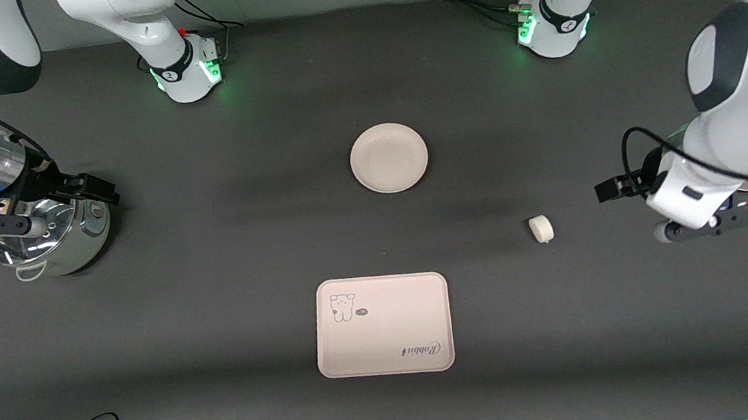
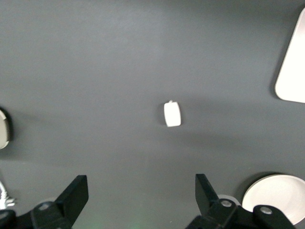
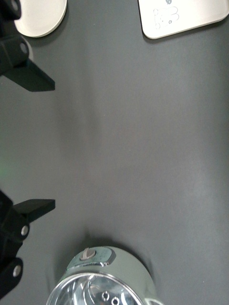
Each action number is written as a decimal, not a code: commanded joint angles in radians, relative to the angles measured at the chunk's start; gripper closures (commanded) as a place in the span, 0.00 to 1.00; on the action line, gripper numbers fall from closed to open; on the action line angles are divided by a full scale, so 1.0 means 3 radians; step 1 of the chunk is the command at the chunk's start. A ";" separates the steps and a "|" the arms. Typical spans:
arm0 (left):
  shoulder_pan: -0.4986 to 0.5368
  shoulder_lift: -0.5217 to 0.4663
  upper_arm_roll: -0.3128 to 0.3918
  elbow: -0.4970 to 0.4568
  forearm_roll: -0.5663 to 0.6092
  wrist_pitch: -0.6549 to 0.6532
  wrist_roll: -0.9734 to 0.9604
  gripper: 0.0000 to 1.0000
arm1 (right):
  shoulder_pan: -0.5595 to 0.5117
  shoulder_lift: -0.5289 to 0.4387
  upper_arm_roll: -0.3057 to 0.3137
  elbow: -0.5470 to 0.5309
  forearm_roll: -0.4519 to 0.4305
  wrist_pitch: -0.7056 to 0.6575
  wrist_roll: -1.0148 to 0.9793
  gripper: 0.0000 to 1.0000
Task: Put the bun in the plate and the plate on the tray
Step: 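Move the left gripper over the small white bun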
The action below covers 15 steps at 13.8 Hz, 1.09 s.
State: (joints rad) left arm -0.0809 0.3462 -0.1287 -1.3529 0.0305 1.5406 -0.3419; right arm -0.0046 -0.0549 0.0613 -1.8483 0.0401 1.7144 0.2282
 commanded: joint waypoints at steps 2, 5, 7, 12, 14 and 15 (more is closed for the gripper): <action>-0.0037 0.0048 -0.0001 0.0082 -0.0040 -0.0008 -0.0088 0.00 | 0.0087 0.0025 -0.0010 -0.0031 0.0040 0.0104 0.0078 0.00; -0.0032 0.0068 -0.0001 -0.0412 -0.0045 0.0538 -0.0077 0.00 | 0.0087 0.0009 -0.0015 -0.0036 0.0040 0.0063 0.0078 0.00; -0.0027 0.0058 -0.0001 -0.1015 -0.0051 0.1217 -0.0088 0.00 | 0.0082 0.0009 -0.0015 -0.0036 0.0040 0.0068 0.0073 0.00; -0.0052 0.0093 0.0004 -0.1799 -0.0045 0.2007 -0.0343 0.00 | 0.0082 0.0014 -0.0015 -0.0026 0.0045 0.0099 0.0078 0.00; -0.0118 0.0155 0.0004 -0.1902 -0.0045 0.2166 -0.0486 0.00 | 0.0082 0.0014 -0.0015 -0.0031 0.0045 0.0089 0.0078 0.00; -0.0124 0.0175 0.0004 -0.1913 -0.0045 0.2202 -0.0497 0.00 | 0.0082 0.0014 -0.0015 -0.0031 0.0045 0.0084 0.0078 0.00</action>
State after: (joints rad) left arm -0.0929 0.4171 -0.1359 -1.8889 0.0222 2.1683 -0.4484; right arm 0.0139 -0.0408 0.0616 -1.8494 0.0402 1.7308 0.2305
